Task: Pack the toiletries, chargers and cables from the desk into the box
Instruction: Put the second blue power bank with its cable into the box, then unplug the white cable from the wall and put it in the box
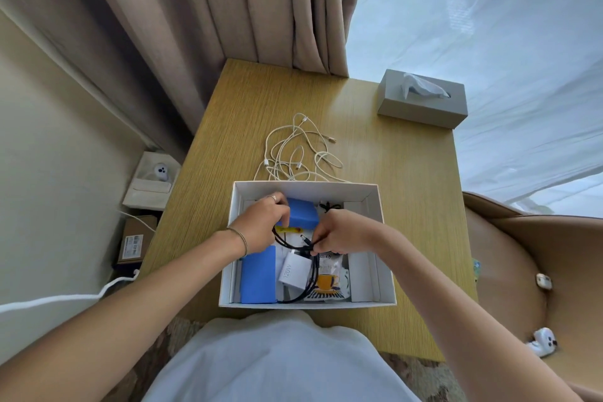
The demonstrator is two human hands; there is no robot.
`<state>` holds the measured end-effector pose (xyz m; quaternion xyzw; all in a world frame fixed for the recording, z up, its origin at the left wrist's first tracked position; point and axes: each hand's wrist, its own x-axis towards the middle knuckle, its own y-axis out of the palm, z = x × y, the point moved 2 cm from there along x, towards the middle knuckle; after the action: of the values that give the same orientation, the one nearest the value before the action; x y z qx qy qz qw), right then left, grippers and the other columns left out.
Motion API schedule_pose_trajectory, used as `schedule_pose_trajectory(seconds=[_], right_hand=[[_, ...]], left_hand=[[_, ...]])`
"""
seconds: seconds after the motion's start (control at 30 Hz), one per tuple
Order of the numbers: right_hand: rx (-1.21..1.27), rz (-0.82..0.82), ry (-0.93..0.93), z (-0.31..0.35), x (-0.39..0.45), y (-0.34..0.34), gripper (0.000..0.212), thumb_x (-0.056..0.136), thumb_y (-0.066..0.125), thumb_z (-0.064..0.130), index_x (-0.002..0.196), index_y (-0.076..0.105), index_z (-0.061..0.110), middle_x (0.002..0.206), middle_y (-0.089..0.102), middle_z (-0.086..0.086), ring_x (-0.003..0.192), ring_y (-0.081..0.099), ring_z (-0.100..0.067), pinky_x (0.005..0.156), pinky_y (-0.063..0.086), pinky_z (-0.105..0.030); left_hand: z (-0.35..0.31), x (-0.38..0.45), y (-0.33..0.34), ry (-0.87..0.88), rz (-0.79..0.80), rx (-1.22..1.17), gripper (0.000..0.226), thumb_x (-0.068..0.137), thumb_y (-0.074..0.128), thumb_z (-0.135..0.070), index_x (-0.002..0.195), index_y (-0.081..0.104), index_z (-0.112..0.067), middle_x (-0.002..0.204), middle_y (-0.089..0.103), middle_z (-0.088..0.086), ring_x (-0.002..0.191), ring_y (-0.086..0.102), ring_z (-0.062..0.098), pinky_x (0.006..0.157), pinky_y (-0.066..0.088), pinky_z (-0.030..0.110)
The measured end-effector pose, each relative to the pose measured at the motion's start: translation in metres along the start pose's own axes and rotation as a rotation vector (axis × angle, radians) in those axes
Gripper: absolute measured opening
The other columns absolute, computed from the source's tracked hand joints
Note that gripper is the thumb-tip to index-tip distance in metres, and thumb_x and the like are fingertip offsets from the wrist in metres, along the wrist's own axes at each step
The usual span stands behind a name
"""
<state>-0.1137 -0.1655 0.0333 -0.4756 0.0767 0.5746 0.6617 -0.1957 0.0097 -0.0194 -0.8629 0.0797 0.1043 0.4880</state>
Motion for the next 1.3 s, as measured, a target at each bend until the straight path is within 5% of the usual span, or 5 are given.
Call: schedule_pose_trajectory(seconds=[0.3, 0.4, 0.93, 1.17, 1.3], right_hand=[[-0.385, -0.115, -0.017, 0.0, 0.019, 0.036, 0.02, 0.092, 0.057, 0.02, 0.097, 0.076, 0.02, 0.09, 0.074, -0.001, 0.083, 0.066, -0.025, 0.075, 0.059, -0.04], [-0.413, -0.185, -0.125, -0.006, 0.016, 0.045, 0.023, 0.094, 0.056, 0.018, 0.106, 0.075, 0.022, 0.1, 0.075, 0.0, 0.094, 0.064, -0.026, 0.078, 0.055, -0.039], [0.064, -0.78, -0.187, -0.005, -0.005, -0.043, 0.026, 0.092, 0.058, 0.007, 0.101, 0.078, 0.022, 0.092, 0.075, 0.008, 0.081, 0.066, -0.01, 0.075, 0.055, -0.03], [0.309, -0.896, -0.025, -0.03, -0.002, -0.074, 0.032, 0.087, 0.056, 0.002, 0.092, 0.076, 0.026, 0.076, 0.07, 0.017, 0.073, 0.066, -0.001, 0.063, 0.048, -0.016], [0.342, -0.918, -0.025, -0.046, -0.004, -0.078, 0.027, 0.089, 0.06, 0.013, 0.103, 0.073, 0.032, 0.088, 0.07, 0.016, 0.081, 0.063, 0.001, 0.068, 0.049, -0.024]], left_hand=[[-0.002, 0.006, -0.004, -0.074, 0.049, -0.034, 0.038, 0.088, 0.048, 0.007, 0.107, 0.065, -0.021, 0.127, 0.055, -0.001, 0.102, 0.055, 0.021, 0.083, 0.045, 0.03], [-0.005, 0.003, -0.003, -0.064, 0.051, -0.019, 0.033, 0.091, 0.047, 0.001, 0.109, 0.066, -0.02, 0.128, 0.055, -0.002, 0.083, 0.047, 0.013, 0.076, 0.036, 0.025], [-0.039, 0.029, -0.067, -0.133, -0.408, -0.186, 0.017, 0.096, 0.052, -0.019, 0.091, 0.068, -0.023, 0.08, 0.068, -0.007, 0.073, 0.062, 0.012, 0.061, 0.05, 0.029], [-0.052, 0.1, -0.074, -0.482, -0.069, -0.282, 0.052, 0.097, 0.044, -0.052, 0.058, 0.051, -0.018, 0.053, 0.055, 0.0, 0.049, 0.049, 0.019, 0.057, 0.043, 0.029], [-0.059, 0.116, -0.067, -0.529, -0.015, -0.485, 0.022, 0.089, 0.059, -0.026, 0.076, 0.067, -0.011, 0.073, 0.071, 0.005, 0.062, 0.061, 0.019, 0.067, 0.054, 0.03]])
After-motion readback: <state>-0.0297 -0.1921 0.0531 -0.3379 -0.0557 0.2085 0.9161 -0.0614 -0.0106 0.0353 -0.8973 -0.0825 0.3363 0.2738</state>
